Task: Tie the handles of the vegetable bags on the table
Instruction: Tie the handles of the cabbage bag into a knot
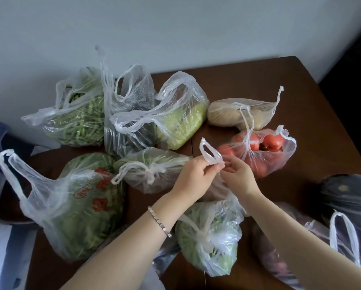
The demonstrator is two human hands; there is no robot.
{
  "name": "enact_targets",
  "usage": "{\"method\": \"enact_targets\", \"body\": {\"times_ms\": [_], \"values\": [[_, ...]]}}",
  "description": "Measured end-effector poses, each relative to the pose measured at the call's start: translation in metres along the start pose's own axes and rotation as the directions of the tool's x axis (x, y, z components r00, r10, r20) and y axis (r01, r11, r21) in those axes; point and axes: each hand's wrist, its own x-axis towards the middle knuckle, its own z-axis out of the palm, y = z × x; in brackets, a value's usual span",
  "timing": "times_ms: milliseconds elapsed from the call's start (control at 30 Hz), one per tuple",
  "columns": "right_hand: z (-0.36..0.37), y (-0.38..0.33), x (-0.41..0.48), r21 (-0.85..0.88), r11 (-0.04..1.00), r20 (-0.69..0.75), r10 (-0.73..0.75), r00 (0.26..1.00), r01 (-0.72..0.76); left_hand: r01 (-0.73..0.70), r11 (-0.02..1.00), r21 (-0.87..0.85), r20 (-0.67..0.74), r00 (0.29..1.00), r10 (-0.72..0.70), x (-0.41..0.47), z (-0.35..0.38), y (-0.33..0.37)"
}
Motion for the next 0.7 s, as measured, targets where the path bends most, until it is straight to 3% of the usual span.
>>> {"method": "enact_targets", "body": {"times_ms": [100,233,367,467,600,700], "values": [[-0.004,0.000,-0.007,-0.081,0.994,0.179,-0.058,0.982,0.073,0.071,0.997,-0.014,-0.057,0.996,-0.071,0.002,-0.002,-0.004],[-0.014,0.000,-0.010,0.119,0.993,0.257,-0.008,0.966,-0.024,0.149,0.988,-0.036,-0.057,0.987,-0.151,0.002,-0.002,-0.004],[-0.018,0.003,-0.011,0.283,0.959,0.310,-0.064,0.948,-0.028,0.354,0.921,-0.164,0.024,0.934,-0.355,0.005,0.000,-0.009],[-0.015,0.004,-0.016,0.250,0.967,0.232,-0.106,0.967,0.046,0.490,0.833,-0.258,0.105,0.871,-0.480,0.002,0.002,-0.009],[-0.009,0.008,-0.016,0.006,0.987,0.003,-0.161,0.987,0.161,0.552,0.770,-0.320,0.116,0.830,-0.546,-0.001,0.002,-0.008],[-0.006,0.008,-0.016,-0.140,0.958,0.001,-0.252,0.968,0.249,0.568,0.743,-0.354,0.141,0.818,-0.558,-0.002,0.000,-0.005]]}}
